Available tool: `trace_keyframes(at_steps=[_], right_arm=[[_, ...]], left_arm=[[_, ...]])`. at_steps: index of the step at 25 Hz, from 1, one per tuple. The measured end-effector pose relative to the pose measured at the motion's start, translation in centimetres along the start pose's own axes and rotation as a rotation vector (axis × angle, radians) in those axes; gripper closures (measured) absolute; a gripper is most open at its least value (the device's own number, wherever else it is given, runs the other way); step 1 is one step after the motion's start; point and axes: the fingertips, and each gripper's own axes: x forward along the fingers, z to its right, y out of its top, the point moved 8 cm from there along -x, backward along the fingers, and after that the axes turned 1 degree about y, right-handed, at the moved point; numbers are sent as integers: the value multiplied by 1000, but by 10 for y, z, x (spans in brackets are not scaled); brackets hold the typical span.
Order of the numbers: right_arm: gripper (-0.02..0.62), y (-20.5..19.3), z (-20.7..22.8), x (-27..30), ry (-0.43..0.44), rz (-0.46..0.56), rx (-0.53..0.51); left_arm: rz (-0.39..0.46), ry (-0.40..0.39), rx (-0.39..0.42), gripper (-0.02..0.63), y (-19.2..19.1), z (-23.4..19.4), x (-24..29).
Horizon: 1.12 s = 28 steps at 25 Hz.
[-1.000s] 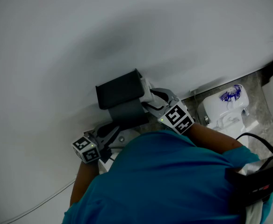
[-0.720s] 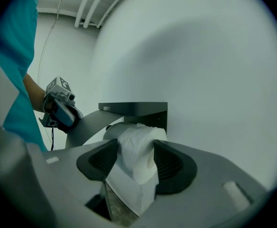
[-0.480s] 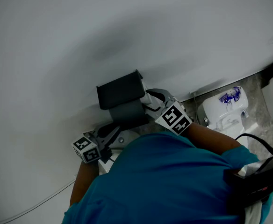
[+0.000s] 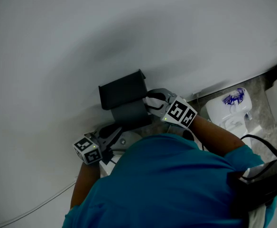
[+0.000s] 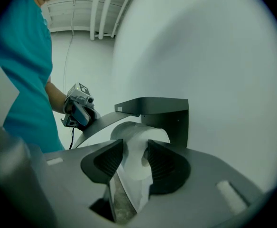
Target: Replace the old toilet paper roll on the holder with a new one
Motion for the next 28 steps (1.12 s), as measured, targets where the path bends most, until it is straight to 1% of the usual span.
trace_keyframes(at_steps=[7,11,13,15,17,20,24,28], right_arm=[[436,2,1,-1,27,-6,-80],[447,-2,-2,-2,69,-32,-183],[464,-4,-7,-2,103,-47,-242],[489,-6,-12,1,116,-64,-272],[499,-8,-15,7,117,-70,-278],[499,-8,-16,13,115,-81,-293],[500,-7,-16,13,121,-85,-302],[499,-7,-15,11,117,-75,-277]], left_arm=[[-15,2,8,535,3,2,-1],[-6,-4,9,535,0,0,0],[-2,-8,10,535,-1,-1,0],[-4,-5,10,535,-1,0,0],[-8,-1,10,535,0,1,0],[2,-12,10,535,-2,0,0],[-1,-7,15,535,-1,0,0],[6,-9,16,535,-2,-1,0]])
